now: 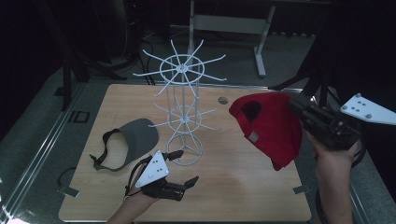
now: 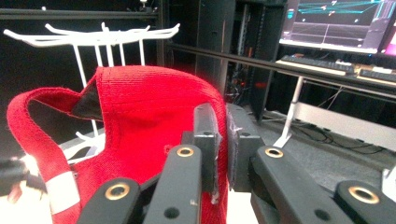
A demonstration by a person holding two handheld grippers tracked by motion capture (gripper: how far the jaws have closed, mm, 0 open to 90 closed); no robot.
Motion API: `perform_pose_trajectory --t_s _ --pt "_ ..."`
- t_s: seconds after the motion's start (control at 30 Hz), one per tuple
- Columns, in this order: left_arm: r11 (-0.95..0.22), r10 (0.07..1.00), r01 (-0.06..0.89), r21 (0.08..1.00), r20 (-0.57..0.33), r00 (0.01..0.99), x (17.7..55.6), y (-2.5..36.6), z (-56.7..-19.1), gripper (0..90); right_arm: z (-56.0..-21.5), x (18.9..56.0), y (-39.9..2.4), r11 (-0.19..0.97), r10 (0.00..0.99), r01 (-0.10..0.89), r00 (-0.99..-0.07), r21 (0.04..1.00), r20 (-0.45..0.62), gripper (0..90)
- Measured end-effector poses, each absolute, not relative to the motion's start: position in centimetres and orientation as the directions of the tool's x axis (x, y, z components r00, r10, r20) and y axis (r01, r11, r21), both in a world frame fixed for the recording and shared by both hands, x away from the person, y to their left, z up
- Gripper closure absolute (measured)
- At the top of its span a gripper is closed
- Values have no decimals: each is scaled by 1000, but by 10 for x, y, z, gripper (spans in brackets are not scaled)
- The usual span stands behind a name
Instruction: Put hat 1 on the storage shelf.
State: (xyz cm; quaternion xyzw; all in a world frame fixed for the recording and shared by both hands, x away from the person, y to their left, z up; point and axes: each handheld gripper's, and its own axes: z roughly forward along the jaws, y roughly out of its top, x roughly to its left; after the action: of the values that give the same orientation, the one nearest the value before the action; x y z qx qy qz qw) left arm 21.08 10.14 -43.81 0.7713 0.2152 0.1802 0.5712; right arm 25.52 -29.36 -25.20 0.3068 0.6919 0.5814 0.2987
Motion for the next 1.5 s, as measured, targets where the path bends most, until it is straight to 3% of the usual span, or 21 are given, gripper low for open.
perform_pose_trajectory --t_s 0.57,0.87,1.5 --pt "-243 631 196 950 1 776 205 140 -510 150 -213 289 -278 109 805 60 -591 992 -53 845" --pt "-230 677 242 943 -24 735 204 157 -528 150 -203 309 -263 106 812 73 -582 992 -44 845" --pt "-207 693 254 945 -42 719 206 161 -533 150 -248 316 -241 170 784 134 -619 976 -51 845"
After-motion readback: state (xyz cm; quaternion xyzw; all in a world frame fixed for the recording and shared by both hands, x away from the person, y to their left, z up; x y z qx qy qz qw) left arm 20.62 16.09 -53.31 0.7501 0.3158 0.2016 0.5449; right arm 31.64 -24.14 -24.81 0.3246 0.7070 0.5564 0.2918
